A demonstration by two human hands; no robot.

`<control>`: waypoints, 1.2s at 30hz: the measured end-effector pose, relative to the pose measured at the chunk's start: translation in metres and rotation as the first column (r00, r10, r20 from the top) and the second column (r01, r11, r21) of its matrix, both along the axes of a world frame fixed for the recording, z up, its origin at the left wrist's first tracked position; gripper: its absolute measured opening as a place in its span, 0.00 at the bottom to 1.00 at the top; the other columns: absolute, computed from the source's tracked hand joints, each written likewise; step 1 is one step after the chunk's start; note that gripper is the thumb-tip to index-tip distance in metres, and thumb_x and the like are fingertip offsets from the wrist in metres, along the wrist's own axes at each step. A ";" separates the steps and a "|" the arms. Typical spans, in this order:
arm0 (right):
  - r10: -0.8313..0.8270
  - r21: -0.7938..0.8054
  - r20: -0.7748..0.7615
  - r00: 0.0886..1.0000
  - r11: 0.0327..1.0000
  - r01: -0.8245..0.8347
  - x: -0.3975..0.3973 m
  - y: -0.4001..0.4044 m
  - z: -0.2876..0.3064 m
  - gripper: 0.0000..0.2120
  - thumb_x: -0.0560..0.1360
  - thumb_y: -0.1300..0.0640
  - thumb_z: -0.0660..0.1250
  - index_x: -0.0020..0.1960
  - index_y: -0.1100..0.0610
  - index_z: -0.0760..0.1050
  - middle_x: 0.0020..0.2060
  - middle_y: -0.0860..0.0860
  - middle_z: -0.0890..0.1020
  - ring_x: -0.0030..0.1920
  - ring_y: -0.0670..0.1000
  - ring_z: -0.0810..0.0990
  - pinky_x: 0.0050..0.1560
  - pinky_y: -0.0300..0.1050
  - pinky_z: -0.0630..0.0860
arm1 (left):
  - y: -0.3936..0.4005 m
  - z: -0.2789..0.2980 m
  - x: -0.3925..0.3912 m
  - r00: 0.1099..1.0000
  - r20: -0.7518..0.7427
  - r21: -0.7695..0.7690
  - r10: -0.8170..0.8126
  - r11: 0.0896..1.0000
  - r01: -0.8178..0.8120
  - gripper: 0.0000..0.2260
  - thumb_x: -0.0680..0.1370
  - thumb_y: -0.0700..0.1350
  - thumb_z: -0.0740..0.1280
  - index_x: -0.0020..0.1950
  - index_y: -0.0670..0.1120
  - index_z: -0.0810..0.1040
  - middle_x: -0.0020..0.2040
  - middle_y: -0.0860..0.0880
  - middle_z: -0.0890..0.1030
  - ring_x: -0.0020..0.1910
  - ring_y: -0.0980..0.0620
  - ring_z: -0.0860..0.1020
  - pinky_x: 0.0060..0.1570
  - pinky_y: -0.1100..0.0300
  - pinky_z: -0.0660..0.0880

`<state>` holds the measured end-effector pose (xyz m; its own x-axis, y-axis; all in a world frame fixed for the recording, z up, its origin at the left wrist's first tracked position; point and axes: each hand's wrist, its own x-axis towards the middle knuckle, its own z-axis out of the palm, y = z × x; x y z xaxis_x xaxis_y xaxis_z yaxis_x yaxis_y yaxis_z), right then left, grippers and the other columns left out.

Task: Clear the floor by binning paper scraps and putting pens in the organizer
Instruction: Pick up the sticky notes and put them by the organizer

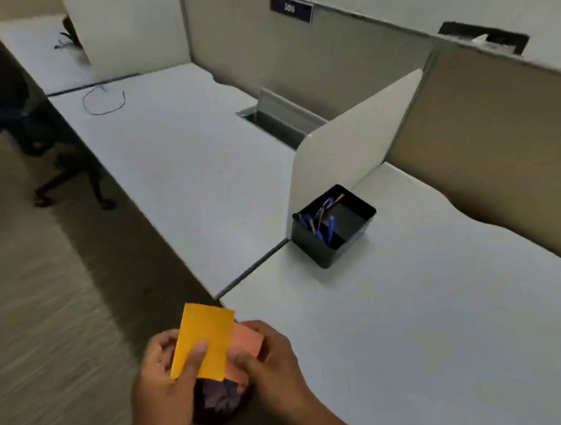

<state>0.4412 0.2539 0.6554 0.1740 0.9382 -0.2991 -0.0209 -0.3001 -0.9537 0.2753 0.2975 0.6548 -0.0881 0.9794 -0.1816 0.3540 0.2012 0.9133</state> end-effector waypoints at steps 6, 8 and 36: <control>-0.262 0.093 -0.125 0.957 0.957 0.274 0.125 0.024 0.067 0.12 0.77 0.61 0.74 0.59 0.51 0.77 0.46 0.46 0.89 0.44 0.49 0.88 0.42 0.41 0.83 | 0.040 0.063 0.140 0.986 0.020 0.128 -0.168 0.978 0.164 0.12 0.77 0.52 0.74 0.57 0.55 0.75 0.46 0.49 0.84 0.38 0.47 0.82 0.35 0.54 0.77; -0.309 0.119 -0.131 0.942 0.938 0.325 0.156 0.032 0.077 0.09 0.79 0.60 0.72 0.55 0.48 0.79 0.44 0.42 0.89 0.44 0.46 0.88 0.43 0.41 0.84 | 0.051 0.072 0.173 0.977 0.005 0.133 -0.213 0.969 0.210 0.14 0.78 0.54 0.72 0.60 0.55 0.74 0.48 0.49 0.84 0.33 0.48 0.82 0.32 0.58 0.76; 0.172 -0.111 0.971 0.165 0.940 -0.321 0.374 0.276 -0.020 0.21 0.72 0.70 0.68 0.57 0.49 0.84 0.51 0.55 0.83 0.50 0.57 0.81 0.49 0.52 0.81 | 0.065 0.067 0.198 0.943 -0.099 0.043 -0.317 0.946 0.322 0.08 0.82 0.51 0.67 0.60 0.55 0.74 0.49 0.50 0.85 0.33 0.49 0.84 0.43 0.47 0.84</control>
<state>0.8147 0.5296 0.6350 0.0061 1.0000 0.0015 0.9822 -0.0057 -0.1877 0.4735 0.3622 0.7215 0.2179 0.9674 -0.1293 0.4716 0.0116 0.8817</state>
